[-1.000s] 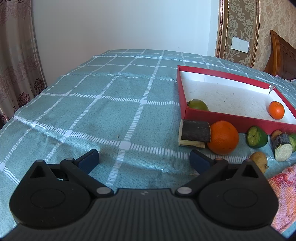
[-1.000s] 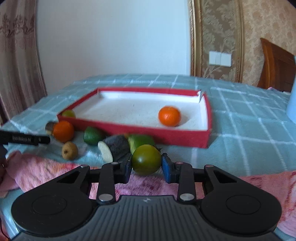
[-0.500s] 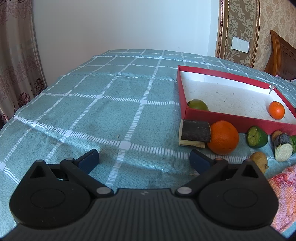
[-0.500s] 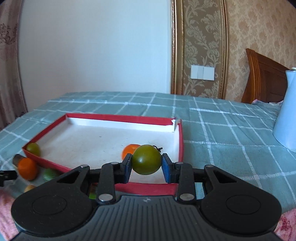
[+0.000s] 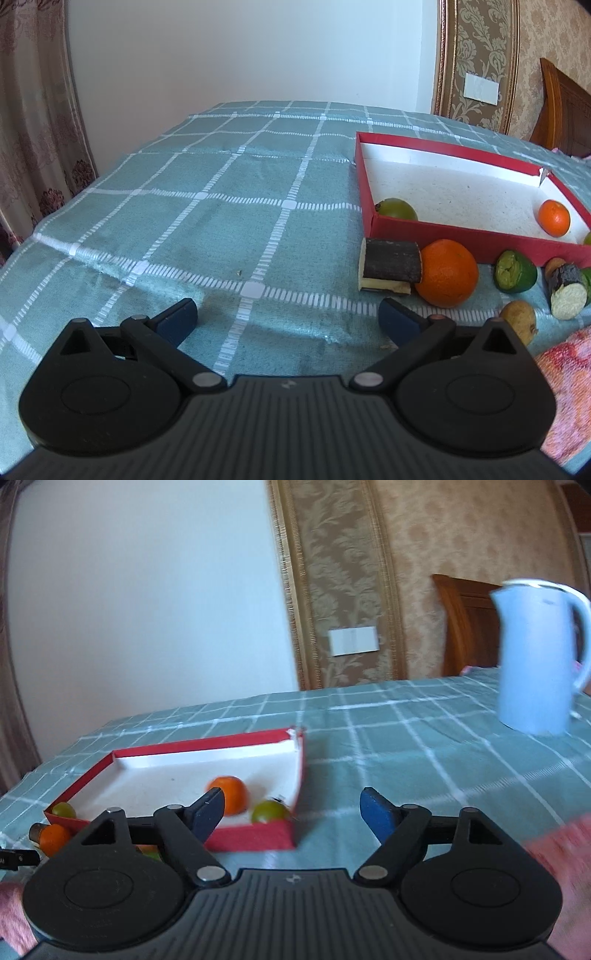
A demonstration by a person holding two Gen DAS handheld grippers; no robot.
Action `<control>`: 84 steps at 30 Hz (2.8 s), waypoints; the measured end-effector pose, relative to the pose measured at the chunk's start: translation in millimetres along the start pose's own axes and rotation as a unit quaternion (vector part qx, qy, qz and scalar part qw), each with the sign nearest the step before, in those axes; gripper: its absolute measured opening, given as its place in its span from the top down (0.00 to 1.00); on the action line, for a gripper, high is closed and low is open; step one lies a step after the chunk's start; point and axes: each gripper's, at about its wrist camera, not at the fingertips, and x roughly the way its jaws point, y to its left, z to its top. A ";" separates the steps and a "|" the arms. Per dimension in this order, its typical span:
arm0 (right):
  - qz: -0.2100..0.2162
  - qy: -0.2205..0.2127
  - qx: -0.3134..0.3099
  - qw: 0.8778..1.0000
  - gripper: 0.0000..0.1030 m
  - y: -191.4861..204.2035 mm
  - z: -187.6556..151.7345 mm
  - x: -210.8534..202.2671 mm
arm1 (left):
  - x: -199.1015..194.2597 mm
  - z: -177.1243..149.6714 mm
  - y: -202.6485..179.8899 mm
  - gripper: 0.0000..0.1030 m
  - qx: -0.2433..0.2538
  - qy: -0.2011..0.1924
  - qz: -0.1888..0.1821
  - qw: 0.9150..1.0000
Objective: Organize fruits
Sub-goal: 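Grasp the dark green tomato with the right tool and drop it in the tray, then move the left tool to the brown kiwi and close on it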
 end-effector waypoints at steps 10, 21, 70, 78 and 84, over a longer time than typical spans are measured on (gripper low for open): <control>-0.022 0.020 0.052 0.998 0.19 -11.1 -5.5 6.6 | -7.6 -4.4 -18.8 0.00 0.058 -0.028 0.037 0.997; -0.041 0.047 0.064 0.996 0.19 -12.4 -8.5 13.7 | -36.7 -11.7 -35.7 0.00 0.043 -0.082 -0.024 0.995; -0.040 0.043 0.088 0.994 0.19 -17.3 -10.3 12.9 | -26.7 -18.5 -100.7 0.58 0.067 -0.040 -0.103 0.992; -0.038 0.044 0.089 0.994 0.19 -17.6 -10.5 12.2 | -34.0 -23.3 -102.6 0.61 0.063 -0.040 -0.099 0.992; -0.036 0.044 0.090 0.994 0.19 -19.0 -10.8 12.5 | -35.9 -25.5 -101.8 0.67 0.056 -0.041 -0.114 0.991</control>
